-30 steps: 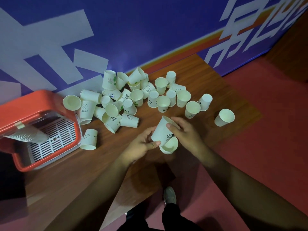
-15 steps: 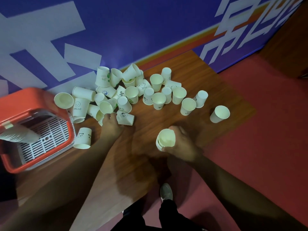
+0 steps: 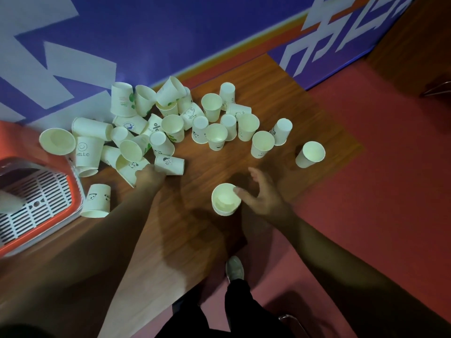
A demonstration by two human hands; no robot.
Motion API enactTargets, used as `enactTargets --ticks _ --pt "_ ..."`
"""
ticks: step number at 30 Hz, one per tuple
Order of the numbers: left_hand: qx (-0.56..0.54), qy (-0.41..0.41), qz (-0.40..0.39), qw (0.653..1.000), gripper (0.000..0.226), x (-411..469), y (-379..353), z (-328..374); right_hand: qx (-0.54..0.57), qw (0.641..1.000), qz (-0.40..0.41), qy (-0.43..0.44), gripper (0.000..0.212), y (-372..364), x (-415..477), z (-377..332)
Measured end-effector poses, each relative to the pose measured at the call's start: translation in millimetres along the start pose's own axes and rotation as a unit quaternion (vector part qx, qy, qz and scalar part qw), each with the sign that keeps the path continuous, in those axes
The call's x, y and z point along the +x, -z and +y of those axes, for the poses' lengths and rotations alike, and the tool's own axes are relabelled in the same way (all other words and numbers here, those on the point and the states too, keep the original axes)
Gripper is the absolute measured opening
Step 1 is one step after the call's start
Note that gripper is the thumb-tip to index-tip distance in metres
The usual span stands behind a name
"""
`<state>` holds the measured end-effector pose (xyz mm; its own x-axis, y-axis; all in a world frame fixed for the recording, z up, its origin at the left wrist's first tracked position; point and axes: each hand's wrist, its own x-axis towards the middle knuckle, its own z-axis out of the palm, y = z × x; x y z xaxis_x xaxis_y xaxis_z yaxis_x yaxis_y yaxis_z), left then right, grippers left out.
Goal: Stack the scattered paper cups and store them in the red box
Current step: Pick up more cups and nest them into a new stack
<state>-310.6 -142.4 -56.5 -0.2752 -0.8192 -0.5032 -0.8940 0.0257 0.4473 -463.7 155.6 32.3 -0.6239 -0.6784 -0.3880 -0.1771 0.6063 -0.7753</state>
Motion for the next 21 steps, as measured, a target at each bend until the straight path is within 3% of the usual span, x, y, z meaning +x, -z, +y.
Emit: enactTargets --ticks 3,6,11,18,21 --pt "-0.022 -0.005 0.017 1.0 0.037 -1.5 -8.6 1.4 0.006 0.999 0.036 -0.007 0.075 22.8 13.8 6.6" --pt "-0.069 -0.049 0.043 0.996 0.029 -21.5 -9.5 9.9 -0.056 0.996 0.066 -0.001 0.062 37.7 35.9 15.0" --pt "-0.273 -0.091 -0.066 0.955 0.018 -81.3 5.1 24.3 -0.178 0.98 0.086 -0.004 0.065 46.4 81.3 18.1" --pt "-0.301 -0.256 -0.127 0.91 0.031 -137.3 30.1 55.2 -0.294 0.951 0.092 0.009 0.058 39.7 123.2 28.0" --pt "-0.313 -0.262 -0.175 0.896 0.042 -153.0 25.0 57.3 -0.314 0.945 0.088 0.02 0.043 38.9 132.0 34.0"
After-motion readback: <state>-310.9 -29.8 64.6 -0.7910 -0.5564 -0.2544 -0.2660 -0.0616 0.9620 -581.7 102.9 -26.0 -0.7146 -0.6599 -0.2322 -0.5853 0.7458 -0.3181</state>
